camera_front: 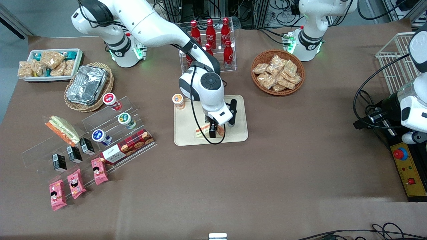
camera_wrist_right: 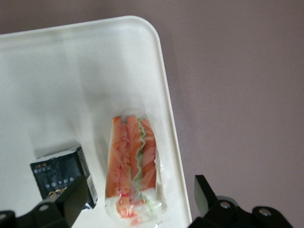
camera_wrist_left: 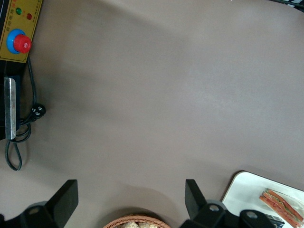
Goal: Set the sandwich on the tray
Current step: 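Lower the sandwich onto the tray beside the black box and open the right gripper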
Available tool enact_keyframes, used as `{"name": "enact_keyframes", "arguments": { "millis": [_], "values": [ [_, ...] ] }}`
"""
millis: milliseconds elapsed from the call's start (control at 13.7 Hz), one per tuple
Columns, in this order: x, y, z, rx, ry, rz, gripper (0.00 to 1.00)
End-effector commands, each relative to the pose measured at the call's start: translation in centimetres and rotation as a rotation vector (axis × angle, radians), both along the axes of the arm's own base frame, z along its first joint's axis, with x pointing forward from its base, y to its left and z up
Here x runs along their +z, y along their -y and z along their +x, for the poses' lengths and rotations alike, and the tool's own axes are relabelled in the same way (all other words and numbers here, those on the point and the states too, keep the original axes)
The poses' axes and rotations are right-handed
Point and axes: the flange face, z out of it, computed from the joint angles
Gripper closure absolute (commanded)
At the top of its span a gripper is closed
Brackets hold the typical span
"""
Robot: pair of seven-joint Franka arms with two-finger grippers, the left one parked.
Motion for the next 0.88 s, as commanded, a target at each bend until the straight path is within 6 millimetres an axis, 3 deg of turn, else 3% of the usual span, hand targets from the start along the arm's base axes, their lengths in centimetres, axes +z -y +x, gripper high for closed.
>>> {"name": "enact_keyframes", "arguments": {
  "millis": [0, 366, 659, 805],
  "values": [
    [3.9, 0.8, -0.1, 0.021, -0.042, 0.022, 0.00],
    [10.4, 3.4, 0.2, -0.009, -0.124, 0.041, 0.00],
    [15.7, 9.8, 3.4, -0.136, -0.172, 0.067, 0.00],
    [16.9, 15.7, 6.3, -0.233, -0.203, 0.050, 0.00]
  ]
}}
